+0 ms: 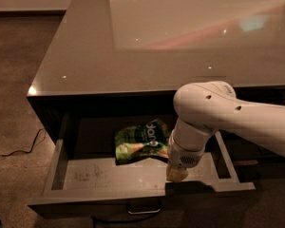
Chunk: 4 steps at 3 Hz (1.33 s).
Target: Open top drawer
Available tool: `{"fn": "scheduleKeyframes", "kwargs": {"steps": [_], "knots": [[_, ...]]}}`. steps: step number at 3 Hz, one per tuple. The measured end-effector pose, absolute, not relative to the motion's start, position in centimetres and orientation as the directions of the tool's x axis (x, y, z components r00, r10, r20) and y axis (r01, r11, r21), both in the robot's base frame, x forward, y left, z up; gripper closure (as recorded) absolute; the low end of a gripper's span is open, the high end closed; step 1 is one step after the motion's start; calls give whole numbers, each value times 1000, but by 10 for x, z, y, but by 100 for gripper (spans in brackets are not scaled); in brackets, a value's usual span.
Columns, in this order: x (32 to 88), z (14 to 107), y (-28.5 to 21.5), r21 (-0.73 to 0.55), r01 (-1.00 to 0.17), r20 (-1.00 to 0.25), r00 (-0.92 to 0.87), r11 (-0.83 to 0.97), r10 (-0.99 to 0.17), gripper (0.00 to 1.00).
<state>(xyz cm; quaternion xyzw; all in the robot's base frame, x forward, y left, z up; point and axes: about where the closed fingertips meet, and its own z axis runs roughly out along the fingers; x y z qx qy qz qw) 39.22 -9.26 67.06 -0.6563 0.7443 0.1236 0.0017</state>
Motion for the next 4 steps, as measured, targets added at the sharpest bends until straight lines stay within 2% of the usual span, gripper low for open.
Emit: {"fn": "scheduleKeyframes", "kwargs": {"steps": [1,4], "knots": [[392,659,-97,216,-972,-209,-143,96,-967,100],[401,660,-95,216,-971,-224,-155,106,-962,100]]}}
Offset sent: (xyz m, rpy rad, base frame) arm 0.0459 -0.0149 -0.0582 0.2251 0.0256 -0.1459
